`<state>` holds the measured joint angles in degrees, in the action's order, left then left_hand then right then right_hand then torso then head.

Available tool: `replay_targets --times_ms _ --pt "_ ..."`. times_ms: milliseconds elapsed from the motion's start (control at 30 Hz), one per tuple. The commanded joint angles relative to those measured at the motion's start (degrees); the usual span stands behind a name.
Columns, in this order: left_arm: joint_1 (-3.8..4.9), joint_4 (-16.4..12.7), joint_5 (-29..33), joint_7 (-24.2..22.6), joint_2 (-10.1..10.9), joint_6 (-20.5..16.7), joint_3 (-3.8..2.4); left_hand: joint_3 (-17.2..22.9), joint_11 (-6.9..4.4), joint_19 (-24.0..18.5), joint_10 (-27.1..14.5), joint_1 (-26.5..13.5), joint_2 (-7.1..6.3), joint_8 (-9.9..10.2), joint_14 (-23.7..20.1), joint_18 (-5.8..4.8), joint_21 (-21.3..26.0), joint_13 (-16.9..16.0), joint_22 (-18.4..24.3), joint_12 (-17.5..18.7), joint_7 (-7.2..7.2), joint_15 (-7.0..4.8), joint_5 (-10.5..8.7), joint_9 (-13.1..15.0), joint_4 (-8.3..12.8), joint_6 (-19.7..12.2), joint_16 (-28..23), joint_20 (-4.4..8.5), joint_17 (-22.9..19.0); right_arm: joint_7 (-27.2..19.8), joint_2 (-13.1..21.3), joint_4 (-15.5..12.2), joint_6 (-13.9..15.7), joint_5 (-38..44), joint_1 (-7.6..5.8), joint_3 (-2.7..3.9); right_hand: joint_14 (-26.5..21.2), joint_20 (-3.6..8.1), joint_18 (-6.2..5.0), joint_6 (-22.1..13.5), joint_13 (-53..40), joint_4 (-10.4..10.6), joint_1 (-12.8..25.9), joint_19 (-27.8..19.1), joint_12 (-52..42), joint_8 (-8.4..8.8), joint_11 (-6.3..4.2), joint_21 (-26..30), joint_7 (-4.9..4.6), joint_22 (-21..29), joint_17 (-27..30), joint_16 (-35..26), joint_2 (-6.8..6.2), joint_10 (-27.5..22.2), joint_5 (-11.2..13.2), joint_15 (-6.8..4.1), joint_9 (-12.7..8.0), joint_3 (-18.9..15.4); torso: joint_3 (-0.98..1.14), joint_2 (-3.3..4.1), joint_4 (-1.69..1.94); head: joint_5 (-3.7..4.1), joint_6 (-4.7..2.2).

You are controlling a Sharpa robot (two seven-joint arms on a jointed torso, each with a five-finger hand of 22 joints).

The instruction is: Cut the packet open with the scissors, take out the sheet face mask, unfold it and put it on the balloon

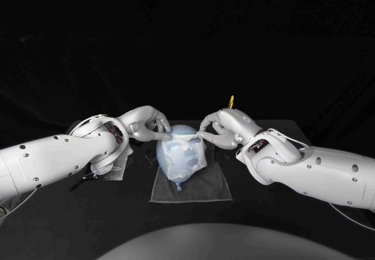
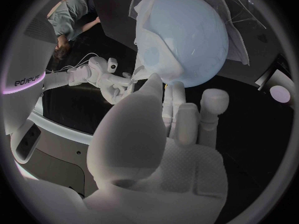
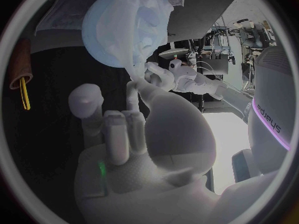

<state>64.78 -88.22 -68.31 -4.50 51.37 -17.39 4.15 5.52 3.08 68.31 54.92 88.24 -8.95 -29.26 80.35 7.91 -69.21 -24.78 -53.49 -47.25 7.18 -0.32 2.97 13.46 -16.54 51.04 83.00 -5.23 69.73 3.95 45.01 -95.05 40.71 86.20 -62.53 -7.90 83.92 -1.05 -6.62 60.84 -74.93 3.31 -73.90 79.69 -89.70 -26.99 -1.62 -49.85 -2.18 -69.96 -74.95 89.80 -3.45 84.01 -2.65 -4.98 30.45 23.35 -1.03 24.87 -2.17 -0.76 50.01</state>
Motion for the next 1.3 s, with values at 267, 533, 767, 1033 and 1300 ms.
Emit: replay_targets --times_ms 267,533,767,1033,1300 --pt "0.01 -0.43 -3.55 6.08 0.01 -3.04 -0.01 -1.45 0.61 2.59 0.05 2.00 0.76 -0.01 2.80 -1.14 -2.86 -2.87 -3.91 -4.82 0.83 0.34 -0.16 0.35 0.18 -2.17 1.86 -0.27 5.11 0.16 -0.14 1.27 -0.73 -1.30 -0.26 0.09 6.08 0.24 -0.52 0.07 -15.07 -2.40 -0.45 0.12 -0.30 -0.36 -0.58 -0.17 0.40 -0.06 -15.05 0.20 0.08 5.99 -0.15 -0.43 3.62 2.77 -0.01 -0.02 0.02 0.21 -0.01" --pt "0.01 -0.67 -4.84 6.31 -0.04 -0.02 -0.01 -1.04 -0.90 2.78 0.06 4.32 1.58 -2.41 3.11 -1.23 -3.57 -4.01 -4.82 -6.69 -1.07 -0.78 -0.15 1.36 0.13 1.30 2.05 0.42 5.95 0.51 -0.42 1.93 -1.31 -1.35 -0.32 0.09 6.08 0.25 -0.53 0.06 -15.07 -2.41 -0.44 0.12 -0.30 -0.38 -0.58 -0.12 0.39 -0.04 -15.05 0.20 0.07 5.99 -0.15 -0.43 3.63 2.79 0.00 0.02 -0.03 0.38 -0.01" --pt "0.01 -0.75 -5.24 5.86 -0.17 1.42 -0.01 -1.27 -1.79 2.87 1.03 3.76 2.07 -2.95 4.04 -1.31 -3.93 -4.45 -5.30 -7.37 -2.02 -1.58 -0.16 1.41 -0.15 3.43 2.72 1.10 7.91 1.03 -1.09 2.84 -1.11 -1.31 -0.36 0.10 6.08 0.25 -0.52 0.05 -15.07 -2.41 -0.42 0.13 -0.30 -0.40 -0.58 -0.16 0.39 -0.06 -15.05 0.20 0.06 5.99 -0.15 -0.43 3.65 2.81 0.05 0.01 -0.01 0.48 -0.01" --pt "0.01 -0.67 -5.33 5.19 -0.45 1.19 -0.01 -0.39 -2.33 3.28 1.83 4.47 3.38 -2.54 4.63 -1.46 -4.42 -4.47 -6.03 -7.23 -2.60 -2.07 -0.12 1.03 0.05 4.76 3.10 1.57 9.03 1.45 -3.06 5.90 -0.61 -1.37 -0.69 0.11 6.08 0.25 -0.54 0.03 -15.07 -2.41 -0.40 0.11 -0.30 -0.43 -0.57 -0.07 0.38 -0.02 -15.05 0.20 0.05 5.99 -0.15 -0.43 3.66 2.83 0.03 0.01 0.00 0.63 -0.01" --pt "0.01 -0.43 -5.35 3.91 -0.96 0.46 -0.02 7.17 -2.46 4.25 2.94 8.41 4.16 -1.12 5.85 -1.79 -5.52 -3.79 -7.64 -5.24 -2.35 -2.42 -0.08 0.14 0.10 7.01 3.88 2.15 11.50 1.63 -4.98 8.22 -1.66 -1.98 -1.05 0.12 6.08 0.25 -0.54 0.03 -15.07 -2.40 -0.38 0.10 -0.30 -0.46 -0.57 -0.02 0.38 0.01 -15.05 0.20 0.06 5.99 -0.15 -0.42 3.68 2.85 0.00 0.02 0.03 0.74 -0.01"
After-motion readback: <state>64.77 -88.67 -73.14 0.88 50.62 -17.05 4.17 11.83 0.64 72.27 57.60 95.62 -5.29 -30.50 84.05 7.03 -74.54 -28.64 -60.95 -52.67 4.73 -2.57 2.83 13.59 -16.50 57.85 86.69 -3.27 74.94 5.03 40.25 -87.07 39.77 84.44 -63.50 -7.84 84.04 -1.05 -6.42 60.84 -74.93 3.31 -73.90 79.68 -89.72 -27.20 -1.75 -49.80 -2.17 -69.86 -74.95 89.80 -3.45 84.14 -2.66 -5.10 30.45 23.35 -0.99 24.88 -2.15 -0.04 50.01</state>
